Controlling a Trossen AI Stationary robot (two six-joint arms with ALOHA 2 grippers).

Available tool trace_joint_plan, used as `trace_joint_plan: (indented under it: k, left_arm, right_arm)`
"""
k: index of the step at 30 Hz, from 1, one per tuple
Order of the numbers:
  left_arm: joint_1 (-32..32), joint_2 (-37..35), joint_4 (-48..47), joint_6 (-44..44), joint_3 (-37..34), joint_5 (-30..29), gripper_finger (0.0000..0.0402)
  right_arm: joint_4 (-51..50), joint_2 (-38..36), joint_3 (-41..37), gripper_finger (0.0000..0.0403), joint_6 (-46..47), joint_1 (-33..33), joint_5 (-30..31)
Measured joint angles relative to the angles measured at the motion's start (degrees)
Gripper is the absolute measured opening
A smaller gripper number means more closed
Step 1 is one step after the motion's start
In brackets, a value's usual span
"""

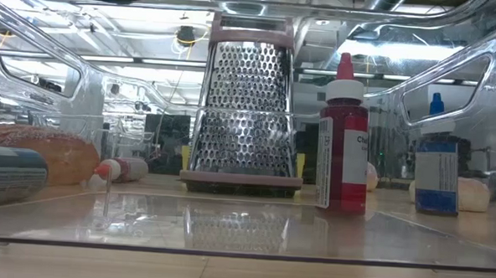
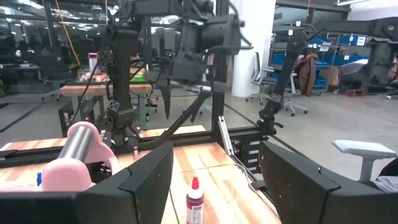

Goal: Pick & Place Food Item
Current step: Put the bottom right blue food coloring bottle into the bottom transparent bin

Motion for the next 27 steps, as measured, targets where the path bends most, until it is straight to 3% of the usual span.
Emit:
trace_joint_plan:
  k: [8, 16, 27]
  left_arm:
    - [0.0, 0.0, 0.7, 0.4, 0.0, 0.0, 0.0231]
    - [0.0, 0.0, 1.6, 0.8, 0.0, 0.0, 0.0231]
    - [0.0, 0.0, 2.4, 1.8, 0.0, 0.0, 0.0231]
  right_arm:
    - [13.7, -11.1, -17.6, 0.0258, -0.8, -4.5, -0.3]
    - [25.9, -23.9, -33.8, 0.0258, -3.3, -14.3, -7.0]
    - [29.4, -18.7, -36.6, 0.0258, -12.6, -19.2, -11.2]
